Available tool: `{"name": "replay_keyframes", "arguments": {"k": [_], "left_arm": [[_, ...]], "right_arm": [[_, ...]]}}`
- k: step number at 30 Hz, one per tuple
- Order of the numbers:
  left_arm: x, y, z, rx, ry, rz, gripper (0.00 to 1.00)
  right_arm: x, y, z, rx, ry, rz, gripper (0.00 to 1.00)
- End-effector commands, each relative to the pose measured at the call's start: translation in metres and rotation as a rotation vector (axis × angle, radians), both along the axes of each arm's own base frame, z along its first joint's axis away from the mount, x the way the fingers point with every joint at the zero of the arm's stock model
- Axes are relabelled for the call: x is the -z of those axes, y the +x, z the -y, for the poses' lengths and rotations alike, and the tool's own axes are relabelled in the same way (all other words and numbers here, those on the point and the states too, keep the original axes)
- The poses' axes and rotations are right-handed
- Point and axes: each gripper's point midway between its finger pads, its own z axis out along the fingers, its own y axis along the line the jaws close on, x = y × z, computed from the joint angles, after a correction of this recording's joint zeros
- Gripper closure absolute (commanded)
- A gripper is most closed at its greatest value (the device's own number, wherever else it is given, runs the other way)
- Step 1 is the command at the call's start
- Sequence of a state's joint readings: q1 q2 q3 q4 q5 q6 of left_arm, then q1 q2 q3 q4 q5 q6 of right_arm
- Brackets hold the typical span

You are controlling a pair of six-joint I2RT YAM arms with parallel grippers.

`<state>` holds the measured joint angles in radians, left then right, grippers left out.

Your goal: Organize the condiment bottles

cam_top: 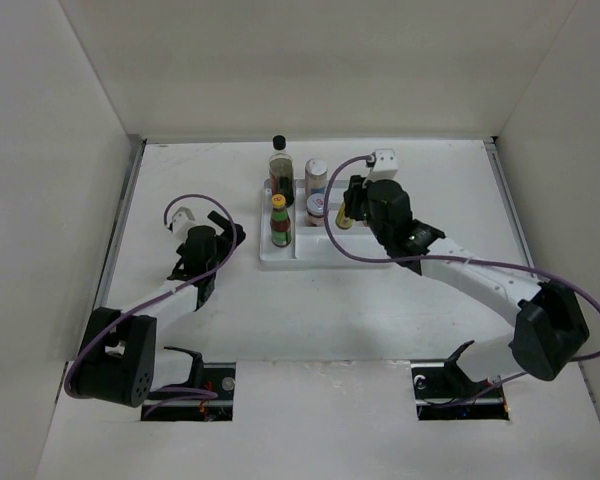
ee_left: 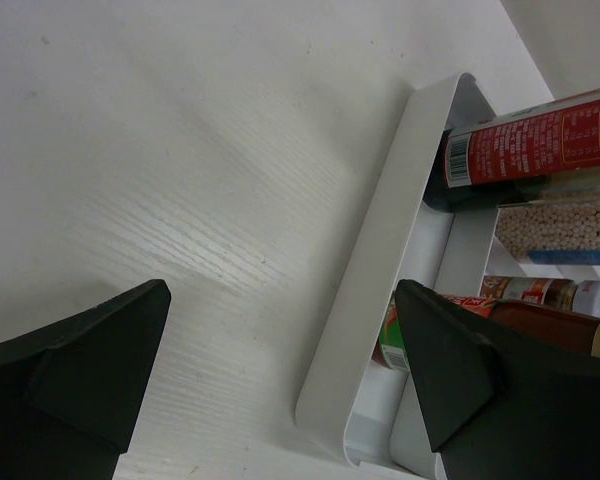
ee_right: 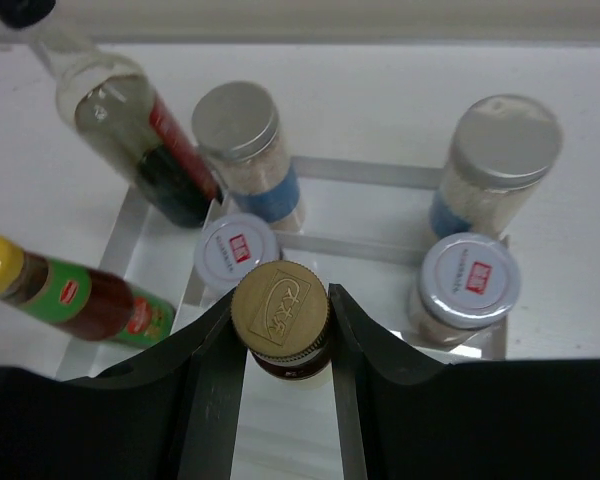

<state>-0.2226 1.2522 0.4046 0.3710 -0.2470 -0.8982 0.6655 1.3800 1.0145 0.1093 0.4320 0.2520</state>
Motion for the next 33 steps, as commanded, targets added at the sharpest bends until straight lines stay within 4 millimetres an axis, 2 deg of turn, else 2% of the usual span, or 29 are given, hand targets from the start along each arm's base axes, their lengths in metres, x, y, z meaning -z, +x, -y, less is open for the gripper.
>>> {"name": "replay_keyframes", "arguments": {"k": [1, 6, 12, 19, 21, 24, 25, 29, 33], "left_arm": [[-0.011, 0.002, -0.002, -0.009, -0.02, 0.053, 0.0], [-0.01, 0.003, -0.002, -0.007, -0.022, 0.048, 0.0], [-0.01, 0.003, 0.0, 0.001, -0.027, 0.048, 0.0], [-0.011, 0.004, -0.002, 0.002, -0.031, 0.048, 0.0], [-0.01, 0.003, -0.001, 0.01, -0.035, 0.038, 0.0], [-0.011, 0.004, -0.002, 0.009, -0.033, 0.036, 0.0], [-0.009, 0.005, -0.002, 0.007, -0.032, 0.032, 0.0], [-0.007, 0.006, 0.001, 0.024, -0.039, 0.022, 0.0], [-0.009, 0.006, -0.002, 0.017, -0.04, 0.031, 0.0]], "right_arm": [[-0.021, -0.003, -0.032, -0.075, 0.107, 0.062, 0.73], [0.01, -0.007, -0.037, -0.076, 0.068, 0.023, 0.73], [0.047, -0.006, -0.029, -0.029, 0.017, -0.01, 0.72], [0.07, -0.006, -0.026, -0.007, 0.001, -0.028, 0.71], [0.077, -0.008, -0.027, -0.005, -0.01, -0.036, 0.64], [0.074, -0.011, -0.026, -0.001, -0.015, -0.029, 0.44], [0.069, -0.012, -0.025, 0.003, -0.009, -0.018, 0.35], [0.048, -0.015, -0.022, 0.004, 0.026, 0.018, 0.17], [0.018, -0.019, -0.012, 0.034, 0.084, 0.089, 0.0]]}}
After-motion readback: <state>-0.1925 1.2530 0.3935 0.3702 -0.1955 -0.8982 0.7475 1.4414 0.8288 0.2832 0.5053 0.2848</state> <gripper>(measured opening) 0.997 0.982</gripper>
